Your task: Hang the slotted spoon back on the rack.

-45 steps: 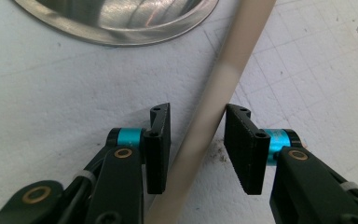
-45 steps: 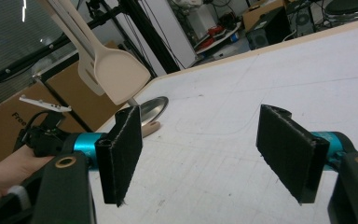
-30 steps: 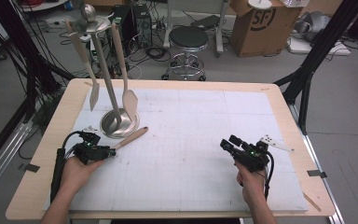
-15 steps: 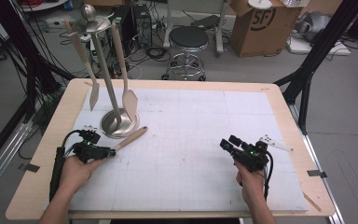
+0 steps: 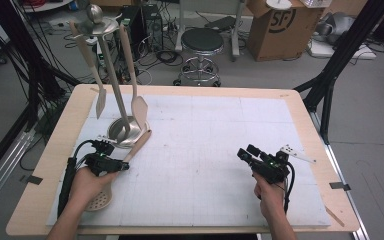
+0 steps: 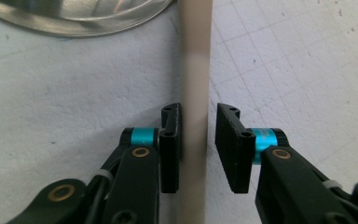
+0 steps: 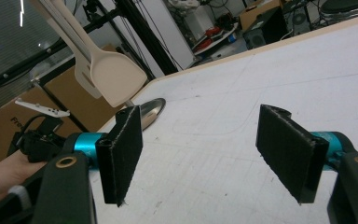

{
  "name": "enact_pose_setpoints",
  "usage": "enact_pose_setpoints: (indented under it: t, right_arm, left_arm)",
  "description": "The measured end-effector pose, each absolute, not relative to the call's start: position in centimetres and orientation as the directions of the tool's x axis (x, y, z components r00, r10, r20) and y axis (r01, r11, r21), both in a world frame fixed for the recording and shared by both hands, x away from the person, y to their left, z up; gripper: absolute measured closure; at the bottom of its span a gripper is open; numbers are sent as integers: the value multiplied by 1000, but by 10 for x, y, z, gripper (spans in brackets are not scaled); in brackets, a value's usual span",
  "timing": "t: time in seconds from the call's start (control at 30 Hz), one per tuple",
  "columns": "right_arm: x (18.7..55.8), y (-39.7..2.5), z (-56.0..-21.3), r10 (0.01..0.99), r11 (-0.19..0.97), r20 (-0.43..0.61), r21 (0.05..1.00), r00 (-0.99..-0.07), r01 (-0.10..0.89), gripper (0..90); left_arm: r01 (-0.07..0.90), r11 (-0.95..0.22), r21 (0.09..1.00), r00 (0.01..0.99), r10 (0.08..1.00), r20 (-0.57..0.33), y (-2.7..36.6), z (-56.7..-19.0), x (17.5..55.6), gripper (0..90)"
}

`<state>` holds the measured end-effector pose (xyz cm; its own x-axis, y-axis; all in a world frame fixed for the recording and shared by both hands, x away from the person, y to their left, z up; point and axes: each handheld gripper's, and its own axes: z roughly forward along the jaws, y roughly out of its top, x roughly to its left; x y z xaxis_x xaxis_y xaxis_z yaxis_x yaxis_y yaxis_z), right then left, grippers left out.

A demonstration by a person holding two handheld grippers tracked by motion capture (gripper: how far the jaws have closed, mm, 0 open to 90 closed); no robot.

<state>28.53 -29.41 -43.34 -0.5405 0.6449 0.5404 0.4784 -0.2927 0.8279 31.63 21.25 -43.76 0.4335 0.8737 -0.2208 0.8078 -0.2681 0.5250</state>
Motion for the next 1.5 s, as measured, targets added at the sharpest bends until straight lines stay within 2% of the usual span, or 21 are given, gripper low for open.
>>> enact_pose_setpoints:
  t: [0.13, 0.2, 0.3, 0.4, 0.5, 0.7, 0.77, 0.93, 1.07, 1.33, 1.5]
  right_arm:
    - [285, -294, -433, 644, -293, 539, 829, -543, 476, 311]
    - [285, -293, -434, 644, -290, 539, 829, -543, 479, 312]
    - [285, -292, -433, 638, -292, 543, 826, -545, 481, 314]
    - [286, -292, -434, 641, -290, 540, 829, -546, 478, 315]
    - [286, -293, -434, 637, -294, 543, 828, -547, 478, 315]
    - [286, -294, -434, 637, -304, 547, 826, -543, 474, 315]
    - [287, -295, -434, 641, -300, 544, 827, -541, 476, 315]
    - [287, -293, -434, 642, -296, 542, 828, -542, 476, 317]
    - [286, -294, -433, 640, -301, 546, 826, -541, 477, 317]
    - [286, -294, -434, 643, -300, 541, 829, -542, 472, 318]
    - [286, -294, -434, 644, -299, 543, 827, -538, 477, 318]
  left_arm:
    - [756, -314, 574, 450, 887, -108, 202, -440, 305, 680]
    - [743, -315, 591, 445, 891, -84, 200, -442, 301, 684]
    - [737, -299, 607, 447, 888, -106, 204, -444, 300, 696]
    - [742, -286, 607, 434, 894, -109, 206, -444, 301, 760]
    - [750, -276, 601, 435, 891, -133, 209, -443, 304, 776]
    - [742, -232, 629, 429, 886, -179, 216, -442, 302, 781]
    - [732, -196, 652, 456, 852, -256, 221, -442, 300, 780]
    - [710, -169, 684, 453, 853, -260, 224, -442, 291, 780]
    - [737, -110, 667, 413, 854, -316, 235, -443, 289, 780]
    - [768, -87, 634, 372, 867, -332, 255, -444, 277, 779]
    - [752, -57, 657, 365, 865, -343, 260, -439, 272, 779]
